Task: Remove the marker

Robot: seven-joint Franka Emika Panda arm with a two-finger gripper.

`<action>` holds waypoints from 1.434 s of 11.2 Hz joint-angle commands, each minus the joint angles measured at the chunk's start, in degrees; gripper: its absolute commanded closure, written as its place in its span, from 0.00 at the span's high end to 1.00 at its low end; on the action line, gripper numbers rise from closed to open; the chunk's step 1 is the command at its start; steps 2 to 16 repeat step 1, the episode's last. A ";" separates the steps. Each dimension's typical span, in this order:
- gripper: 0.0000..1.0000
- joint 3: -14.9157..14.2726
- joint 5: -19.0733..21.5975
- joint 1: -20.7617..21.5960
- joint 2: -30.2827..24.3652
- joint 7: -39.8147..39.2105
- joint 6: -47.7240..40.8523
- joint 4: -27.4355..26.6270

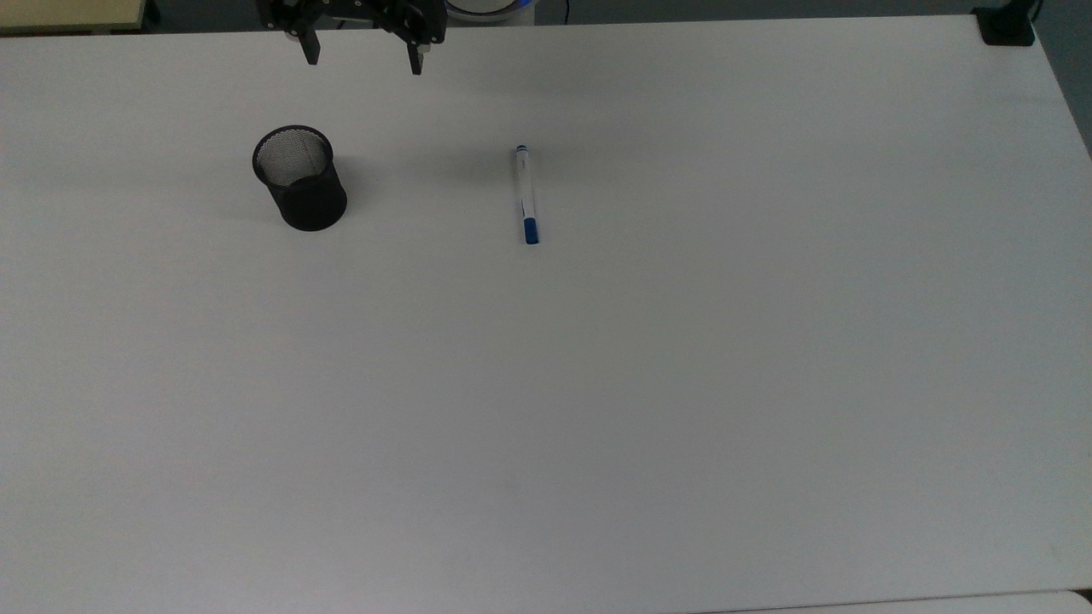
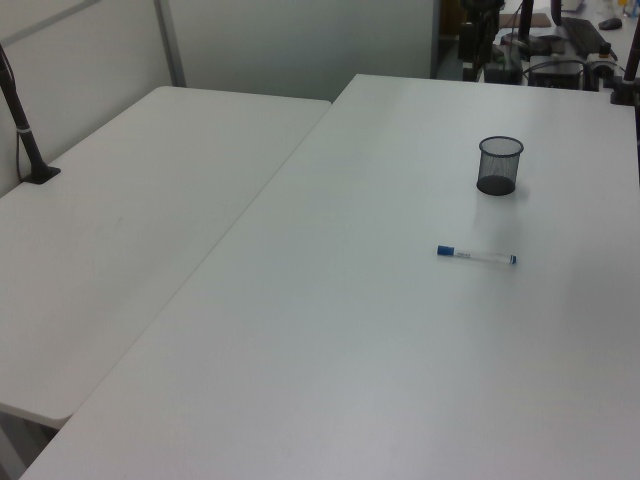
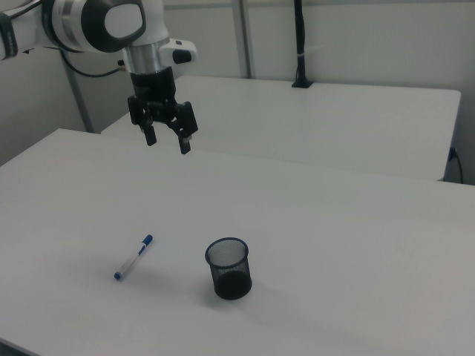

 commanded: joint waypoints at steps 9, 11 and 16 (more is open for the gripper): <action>1.00 0.40 -1.45 0.27 -0.92 1.28 -0.91 -1.05; 1.00 0.40 -1.45 0.27 -0.92 1.28 -0.91 -1.05; 1.00 0.40 -1.45 0.27 -0.92 1.28 -0.91 -1.05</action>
